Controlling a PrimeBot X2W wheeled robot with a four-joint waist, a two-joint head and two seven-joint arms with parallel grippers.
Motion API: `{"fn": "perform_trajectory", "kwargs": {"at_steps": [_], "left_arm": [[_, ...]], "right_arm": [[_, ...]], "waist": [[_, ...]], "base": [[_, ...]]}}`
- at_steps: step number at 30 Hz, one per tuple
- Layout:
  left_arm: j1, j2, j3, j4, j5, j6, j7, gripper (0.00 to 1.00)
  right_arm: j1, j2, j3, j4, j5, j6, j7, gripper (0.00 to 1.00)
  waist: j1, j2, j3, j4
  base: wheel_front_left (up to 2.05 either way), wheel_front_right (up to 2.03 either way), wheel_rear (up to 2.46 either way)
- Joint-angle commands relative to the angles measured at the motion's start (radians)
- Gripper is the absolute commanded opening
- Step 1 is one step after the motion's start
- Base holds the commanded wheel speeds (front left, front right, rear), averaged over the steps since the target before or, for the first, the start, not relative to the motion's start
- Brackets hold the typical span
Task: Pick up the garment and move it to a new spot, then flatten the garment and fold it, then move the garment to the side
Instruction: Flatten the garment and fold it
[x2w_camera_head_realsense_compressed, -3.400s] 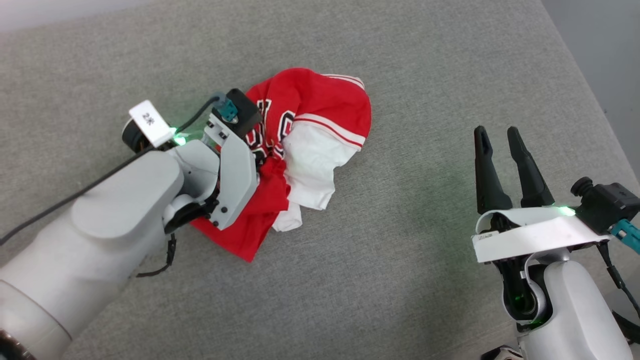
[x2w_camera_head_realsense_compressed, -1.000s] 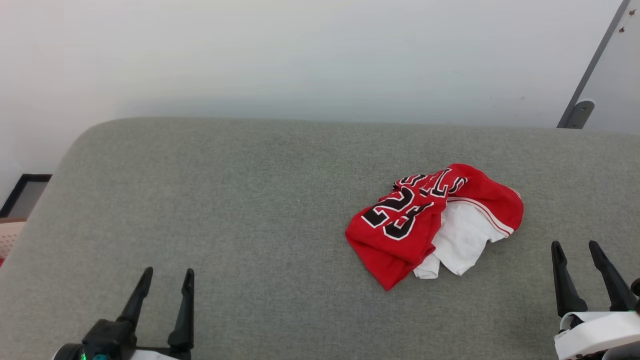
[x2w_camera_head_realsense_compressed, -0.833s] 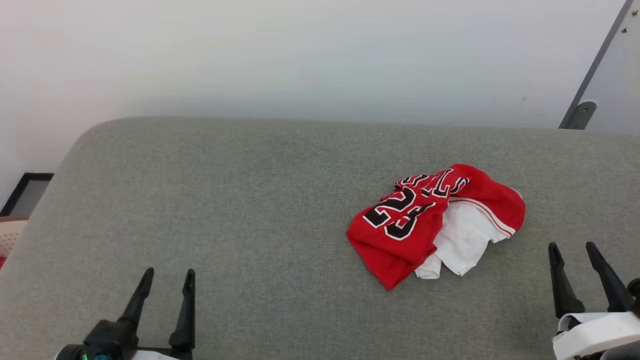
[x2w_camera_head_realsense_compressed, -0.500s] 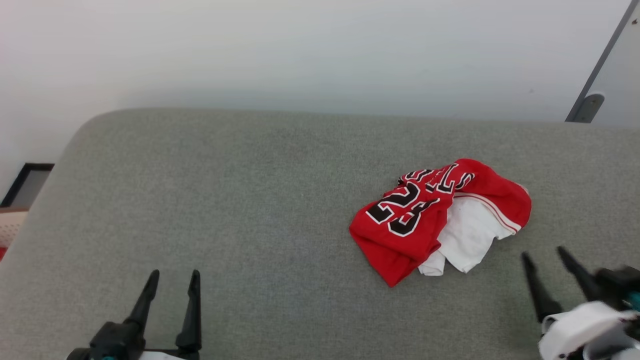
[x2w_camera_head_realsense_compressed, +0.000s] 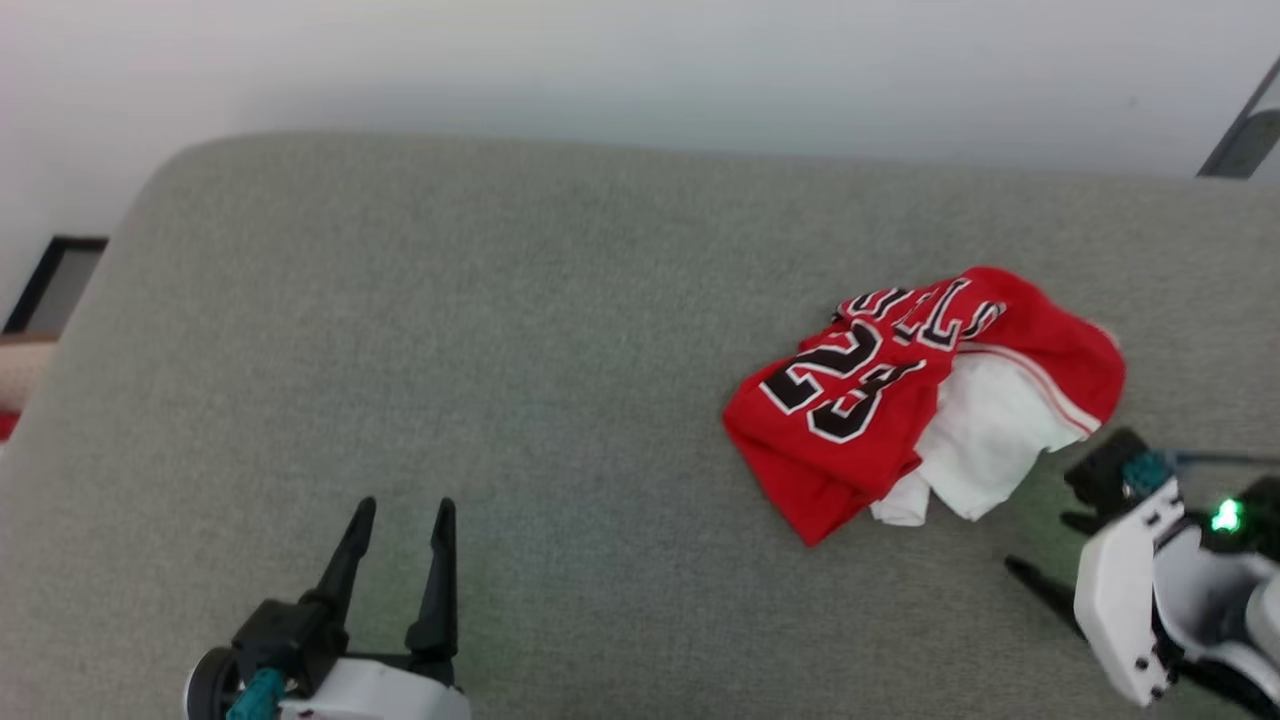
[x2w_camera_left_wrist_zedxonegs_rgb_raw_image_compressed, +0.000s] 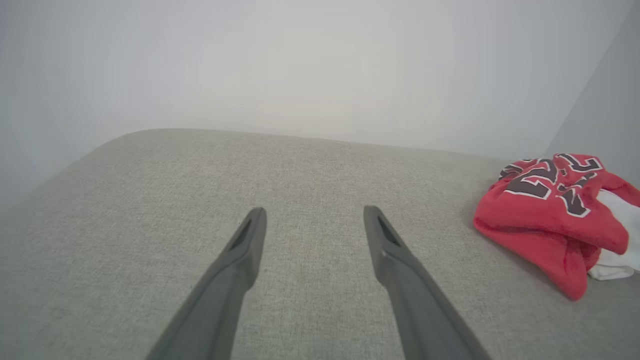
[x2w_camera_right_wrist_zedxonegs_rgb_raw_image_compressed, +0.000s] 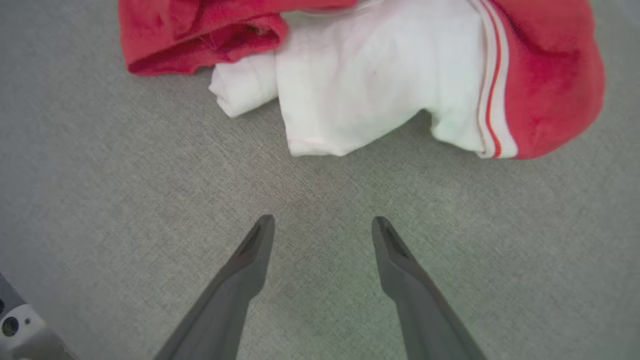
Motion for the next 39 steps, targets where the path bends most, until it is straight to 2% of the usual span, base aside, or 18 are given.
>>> {"fn": "perform_trajectory", "kwargs": {"at_steps": [1, 7, 16, 17, 18, 21, 30, 38, 39], "left_arm": [[-0.017, -0.004, -0.003, 0.005, -0.004, -0.006, 0.000, 1.00], [-0.061, -0.018, -0.025, 0.018, -0.011, -0.008, 0.000, 1.00], [-0.109, -0.020, -0.064, 0.029, -0.050, 0.000, 0.000, 1.00], [-0.113, -0.020, -0.067, 0.031, -0.057, 0.002, 0.000, 1.00], [-0.115, -0.021, -0.069, 0.032, -0.057, 0.003, 0.000, 1.00], [-0.120, -0.021, -0.073, 0.035, -0.066, 0.010, 0.000, 1.00], [-0.114, -0.021, -0.058, 0.041, -0.055, 0.007, 0.000, 1.00], [-0.125, -0.020, -0.053, 0.041, -0.042, -0.002, 0.000, 1.00], [-0.127, -0.020, -0.052, 0.042, -0.036, -0.003, 0.000, 1.00]], "right_arm": [[-0.032, -0.015, 0.029, -0.018, 0.017, -0.001, 0.030, 1.00], [-0.148, -0.042, 0.095, -0.020, 0.070, -0.001, 0.137, 1.00], [-0.237, -0.022, 0.171, 0.060, 0.068, -0.001, 0.160, 1.00], [-0.241, -0.021, 0.178, 0.066, 0.071, -0.002, 0.156, 0.93], [-0.245, -0.019, 0.184, 0.073, 0.078, -0.002, 0.153, 0.45], [-0.252, -0.027, 0.195, 0.086, 0.080, -0.002, 0.143, 0.00], [-0.231, -0.093, 0.133, 0.074, 0.100, -0.002, 0.102, 0.00], [-0.168, -0.187, 0.005, 0.104, 0.123, -0.002, 0.078, 0.00], [-0.140, -0.207, -0.047, 0.141, 0.136, -0.002, 0.066, 0.00]], "waist": [[0.0000, -0.0001, 0.054, 0.031], [0.0000, -0.0001, 0.114, 0.061], [0.0000, -0.0001, 0.168, 0.089], [0.0000, -0.0001, 0.171, 0.090], [0.0000, -0.0001, 0.173, 0.090], [0.0000, -0.0001, 0.174, 0.085], [0.0000, -0.0001, 0.156, 0.032], [0.0000, -0.0001, 0.163, -0.004], [0.0000, -0.0001, 0.169, -0.012]], "base": [[0.00, 0.00, 0.00], [0.00, 0.00, 0.00], [0.00, 0.00, 0.00], [0.00, 0.00, 0.00], [0.00, 0.00, 0.00], [0.00, 0.00, 0.00], [0.00, 0.00, 0.00], [0.00, 0.00, 0.00], [0.00, 0.00, 0.00]]}}
